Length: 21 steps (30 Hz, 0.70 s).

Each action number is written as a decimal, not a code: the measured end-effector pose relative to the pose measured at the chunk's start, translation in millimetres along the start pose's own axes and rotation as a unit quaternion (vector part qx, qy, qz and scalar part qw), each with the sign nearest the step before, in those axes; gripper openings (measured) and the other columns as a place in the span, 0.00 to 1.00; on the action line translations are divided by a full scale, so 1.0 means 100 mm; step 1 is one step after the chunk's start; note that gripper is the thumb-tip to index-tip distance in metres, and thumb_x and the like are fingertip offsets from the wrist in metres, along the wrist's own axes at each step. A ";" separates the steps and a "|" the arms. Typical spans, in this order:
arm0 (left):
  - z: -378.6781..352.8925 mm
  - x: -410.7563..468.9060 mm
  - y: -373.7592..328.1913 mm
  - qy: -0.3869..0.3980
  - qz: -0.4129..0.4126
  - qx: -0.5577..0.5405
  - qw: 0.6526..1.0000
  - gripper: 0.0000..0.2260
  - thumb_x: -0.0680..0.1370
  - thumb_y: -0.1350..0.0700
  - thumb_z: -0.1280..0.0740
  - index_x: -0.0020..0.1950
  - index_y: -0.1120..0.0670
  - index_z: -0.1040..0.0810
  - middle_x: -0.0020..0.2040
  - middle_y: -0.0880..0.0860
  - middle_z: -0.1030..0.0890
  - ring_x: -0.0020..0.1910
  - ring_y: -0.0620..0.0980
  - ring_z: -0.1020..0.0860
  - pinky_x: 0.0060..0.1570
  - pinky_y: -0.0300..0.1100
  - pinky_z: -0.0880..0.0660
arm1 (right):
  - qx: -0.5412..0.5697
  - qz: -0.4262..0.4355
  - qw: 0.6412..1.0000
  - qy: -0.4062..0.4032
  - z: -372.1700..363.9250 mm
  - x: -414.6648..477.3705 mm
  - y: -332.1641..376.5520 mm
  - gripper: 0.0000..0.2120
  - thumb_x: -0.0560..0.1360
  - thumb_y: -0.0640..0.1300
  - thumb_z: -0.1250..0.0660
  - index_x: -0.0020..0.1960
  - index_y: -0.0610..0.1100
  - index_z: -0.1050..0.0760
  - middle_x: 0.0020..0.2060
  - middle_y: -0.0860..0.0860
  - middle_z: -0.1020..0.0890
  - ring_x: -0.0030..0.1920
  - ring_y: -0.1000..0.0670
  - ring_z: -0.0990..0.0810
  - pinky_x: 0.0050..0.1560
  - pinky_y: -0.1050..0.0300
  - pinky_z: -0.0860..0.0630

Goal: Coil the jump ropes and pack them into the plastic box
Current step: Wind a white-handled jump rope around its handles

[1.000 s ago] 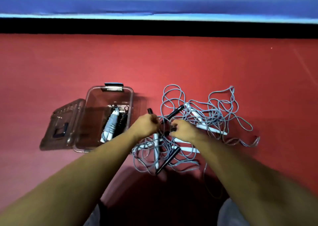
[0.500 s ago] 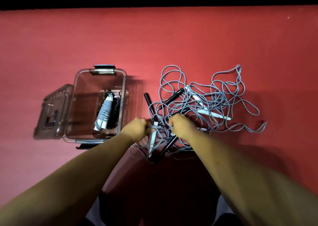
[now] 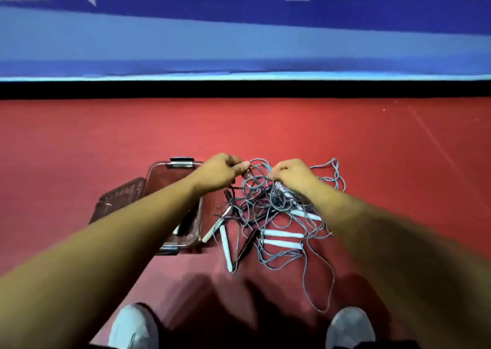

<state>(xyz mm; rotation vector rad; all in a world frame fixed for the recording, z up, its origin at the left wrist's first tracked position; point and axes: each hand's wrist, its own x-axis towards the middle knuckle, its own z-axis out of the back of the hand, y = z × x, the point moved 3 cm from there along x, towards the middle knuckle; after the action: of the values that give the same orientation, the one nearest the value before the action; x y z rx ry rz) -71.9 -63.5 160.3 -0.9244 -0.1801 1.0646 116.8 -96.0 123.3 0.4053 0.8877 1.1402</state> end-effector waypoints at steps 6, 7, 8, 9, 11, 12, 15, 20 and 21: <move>0.60 -0.44 -0.59 -0.055 -0.027 -0.139 0.988 0.16 0.84 0.51 0.41 0.39 0.55 0.25 0.37 0.55 0.22 0.37 0.47 0.23 0.42 0.41 0.28 | 0.258 0.025 0.966 0.021 0.64 -0.64 0.78 0.09 0.79 0.35 0.44 0.41 0.41 0.30 0.28 0.45 0.26 0.24 0.49 0.24 0.25 0.62 0.28; 0.68 -0.52 -0.64 -0.058 -0.029 -0.127 0.990 0.16 0.84 0.51 0.41 0.40 0.55 0.24 0.38 0.55 0.21 0.36 0.45 0.22 0.41 0.40 0.28 | 0.265 0.044 0.963 0.019 0.73 -0.75 0.89 0.08 0.79 0.35 0.43 0.42 0.41 0.29 0.27 0.46 0.28 0.22 0.51 0.28 0.24 0.63 0.34; 0.75 -0.58 -0.66 -0.056 -0.027 -0.090 0.994 0.15 0.84 0.51 0.41 0.41 0.55 0.23 0.38 0.55 0.19 0.34 0.43 0.22 0.38 0.37 0.28 | 0.279 0.064 0.958 0.020 0.79 -0.84 0.98 0.06 0.78 0.36 0.42 0.43 0.40 0.29 0.25 0.47 0.30 0.20 0.52 0.33 0.24 0.63 0.39; 0.81 -0.65 -0.68 -0.042 -0.023 -0.036 0.998 0.14 0.84 0.51 0.40 0.43 0.55 0.22 0.38 0.54 0.18 0.32 0.41 0.22 0.35 0.35 0.29 | 0.296 0.078 0.952 0.019 0.86 -0.96 1.10 0.05 0.78 0.36 0.41 0.44 0.40 0.28 0.24 0.49 0.32 0.20 0.53 0.37 0.26 0.64 0.43; 0.87 -0.75 -0.67 0.002 -0.006 0.023 1.000 0.06 0.82 0.55 0.36 0.49 0.55 0.22 0.41 0.55 0.17 0.34 0.41 0.20 0.35 0.34 0.28 | 0.329 0.111 0.938 0.017 0.97 -1.15 1.26 0.06 0.79 0.37 0.40 0.45 0.40 0.27 0.24 0.50 0.34 0.22 0.53 0.39 0.28 0.63 0.45; 0.86 -0.80 -0.65 0.032 0.011 0.012 0.999 0.04 0.81 0.57 0.34 0.54 0.55 0.23 0.46 0.56 0.16 0.41 0.44 0.17 0.40 0.34 0.26 | 0.341 0.131 0.931 0.011 1.00 -1.25 1.33 0.07 0.80 0.37 0.40 0.45 0.40 0.26 0.25 0.49 0.33 0.23 0.53 0.38 0.28 0.62 0.43; 0.82 -0.94 -0.71 0.036 -0.013 -0.028 0.999 0.33 0.74 0.58 0.26 0.75 0.53 0.36 0.69 0.50 0.30 0.70 0.46 0.30 0.63 0.38 0.31 | 0.351 0.178 0.919 0.010 1.02 -1.50 1.47 0.07 0.81 0.38 0.40 0.46 0.40 0.24 0.30 0.47 0.27 0.29 0.50 0.30 0.32 0.59 0.33; 0.65 -1.15 -1.18 0.097 -0.189 -0.203 0.956 0.31 0.76 0.64 0.30 0.71 0.39 0.37 0.75 0.42 0.37 0.71 0.31 0.37 0.64 0.28 0.35 | 0.482 0.211 0.845 0.094 0.98 -1.75 1.73 0.08 0.82 0.38 0.43 0.48 0.39 0.26 0.32 0.46 0.24 0.32 0.48 0.23 0.37 0.54 0.22; 0.56 -1.17 -1.23 0.127 -0.200 -0.231 0.943 0.29 0.77 0.64 0.31 0.73 0.44 0.36 0.74 0.44 0.33 0.72 0.35 0.35 0.67 0.31 0.35 | 0.520 0.211 0.822 0.092 1.00 -1.77 1.78 0.08 0.82 0.38 0.43 0.48 0.39 0.26 0.32 0.45 0.23 0.33 0.48 0.22 0.38 0.54 0.21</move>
<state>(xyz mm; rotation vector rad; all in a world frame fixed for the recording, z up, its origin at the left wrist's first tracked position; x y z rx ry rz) -79.0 -147.3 318.5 -1.3706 -0.3960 0.5206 62.2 -171.2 376.4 1.4690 1.6243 1.0000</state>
